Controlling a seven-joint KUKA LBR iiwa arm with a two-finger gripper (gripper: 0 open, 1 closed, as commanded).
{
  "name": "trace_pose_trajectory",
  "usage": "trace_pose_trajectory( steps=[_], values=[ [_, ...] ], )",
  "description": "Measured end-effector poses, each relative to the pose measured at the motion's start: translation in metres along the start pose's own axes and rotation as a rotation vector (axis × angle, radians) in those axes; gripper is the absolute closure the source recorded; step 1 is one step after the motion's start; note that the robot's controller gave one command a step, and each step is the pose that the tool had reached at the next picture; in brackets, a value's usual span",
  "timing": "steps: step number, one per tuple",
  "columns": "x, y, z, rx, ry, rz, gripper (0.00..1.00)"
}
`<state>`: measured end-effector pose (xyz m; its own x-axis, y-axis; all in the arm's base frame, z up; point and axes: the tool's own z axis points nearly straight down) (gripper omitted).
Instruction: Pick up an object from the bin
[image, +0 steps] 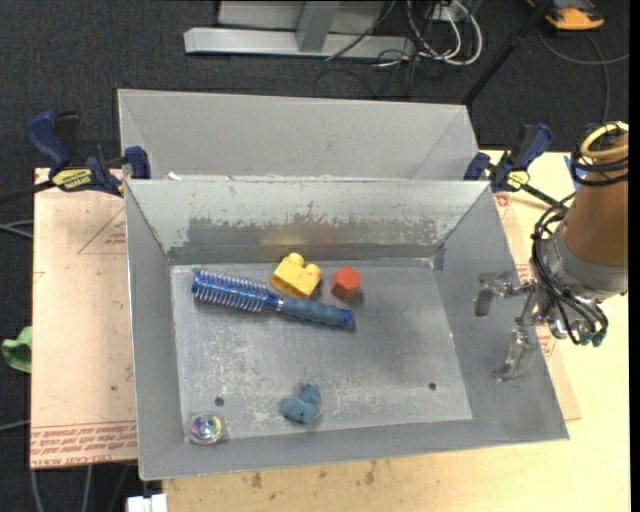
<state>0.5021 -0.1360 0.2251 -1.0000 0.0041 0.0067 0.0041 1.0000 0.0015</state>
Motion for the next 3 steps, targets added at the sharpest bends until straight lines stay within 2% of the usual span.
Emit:
trace_pose_trajectory(
  steps=[1,2,3],
  values=[
    [-0.036,0.070,0.085,-0.004,-0.001,-0.007,0.00],
    [-0.076,0.119,0.126,-0.002,-0.009,-0.028,0.00],
    [-0.105,0.182,0.156,-0.001,-0.010,-0.083,0.00]
  ],
)
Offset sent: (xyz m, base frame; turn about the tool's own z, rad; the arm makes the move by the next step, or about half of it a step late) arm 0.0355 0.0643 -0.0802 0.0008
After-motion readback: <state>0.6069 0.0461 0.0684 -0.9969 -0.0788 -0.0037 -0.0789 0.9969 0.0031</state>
